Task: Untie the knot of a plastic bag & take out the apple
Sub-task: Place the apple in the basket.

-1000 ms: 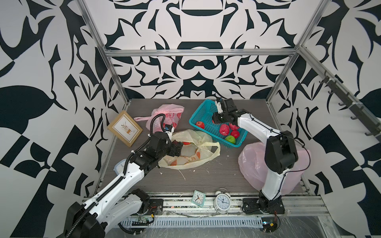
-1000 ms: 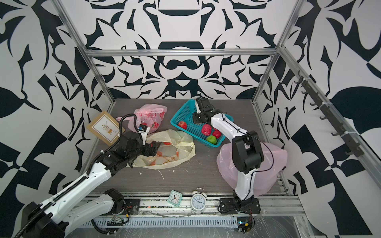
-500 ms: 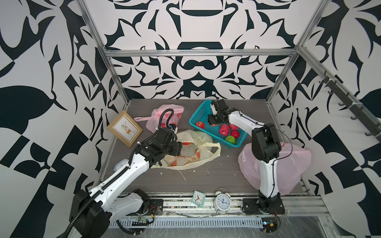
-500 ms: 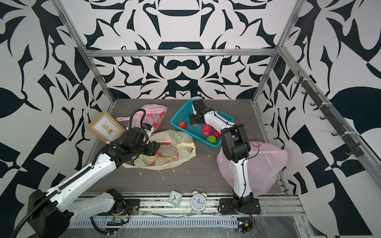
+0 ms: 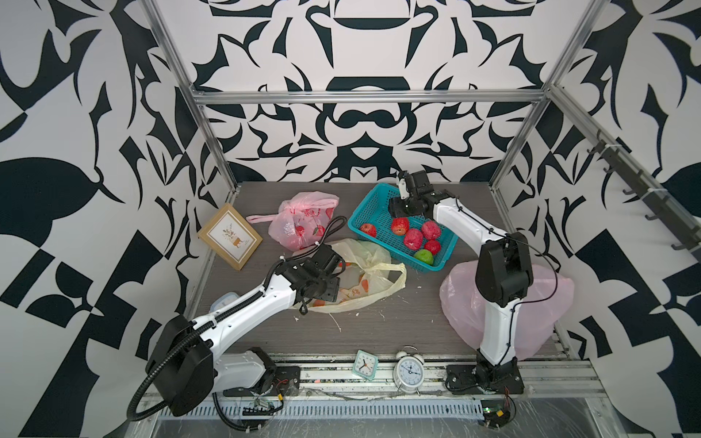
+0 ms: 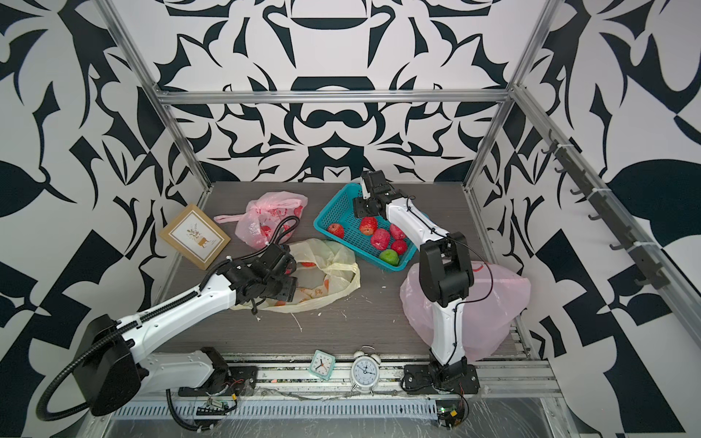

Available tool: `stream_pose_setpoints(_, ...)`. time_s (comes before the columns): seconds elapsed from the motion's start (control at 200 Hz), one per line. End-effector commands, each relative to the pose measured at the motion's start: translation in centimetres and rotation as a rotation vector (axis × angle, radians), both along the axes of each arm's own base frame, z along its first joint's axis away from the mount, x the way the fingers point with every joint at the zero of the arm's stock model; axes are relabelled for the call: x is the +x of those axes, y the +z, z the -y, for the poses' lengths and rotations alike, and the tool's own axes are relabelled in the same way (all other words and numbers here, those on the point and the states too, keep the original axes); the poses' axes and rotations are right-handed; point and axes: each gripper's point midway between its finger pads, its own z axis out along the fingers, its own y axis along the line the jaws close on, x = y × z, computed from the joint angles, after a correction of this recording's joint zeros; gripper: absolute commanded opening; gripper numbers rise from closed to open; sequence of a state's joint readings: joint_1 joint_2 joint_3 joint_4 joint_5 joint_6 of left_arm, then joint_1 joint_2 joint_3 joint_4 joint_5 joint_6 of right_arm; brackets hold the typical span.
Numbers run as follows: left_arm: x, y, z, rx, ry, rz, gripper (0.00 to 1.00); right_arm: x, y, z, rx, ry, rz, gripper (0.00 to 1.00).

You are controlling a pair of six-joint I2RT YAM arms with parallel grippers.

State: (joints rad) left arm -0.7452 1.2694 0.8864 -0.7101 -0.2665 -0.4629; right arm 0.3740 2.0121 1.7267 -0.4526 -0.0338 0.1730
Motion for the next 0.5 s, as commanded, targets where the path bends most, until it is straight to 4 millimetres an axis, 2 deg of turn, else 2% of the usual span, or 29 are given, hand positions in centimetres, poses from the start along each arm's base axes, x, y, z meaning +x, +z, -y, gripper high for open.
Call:
stream_pose_setpoints(0.0, 1.0, 1.3, -1.5, 0.054, 0.084, 0.05, 0.74, -0.5, 1.2, -0.2, 0.013, 0.027, 0.004, 0.67)
stream_pose_setpoints(0.065, 1.2, 1.3, -1.9, 0.069, 0.091, 0.062, 0.79, -1.1, 1.3, -0.2, 0.03, 0.031, 0.004, 0.67)
stream_pose_setpoints(0.085, 1.2, 0.5, -2.0, 0.092, 0.09, 0.041, 0.8, -1.4, 1.4, -0.2, 0.036, 0.032, 0.006, 0.67)
stream_pose_setpoints(0.16, 1.5, -0.1, -2.1, 0.093, 0.099, 0.028, 0.84, -2.2, 1.8, -0.2, 0.059, 0.035, 0.01, 0.67)
stream_pose_setpoints(0.29, 2.7, -0.3, -1.9, 0.062, 0.102, 0.052, 0.84, -3.6, 2.8, -0.4, 0.115, 0.047, 0.027, 0.66)
stream_pose_setpoints(0.495, 5.4, -0.4, -2.8, -0.012, 0.13, 0.088, 0.84, -5.2, 4.4, -0.1, 0.148, 0.054, 0.067, 0.66)
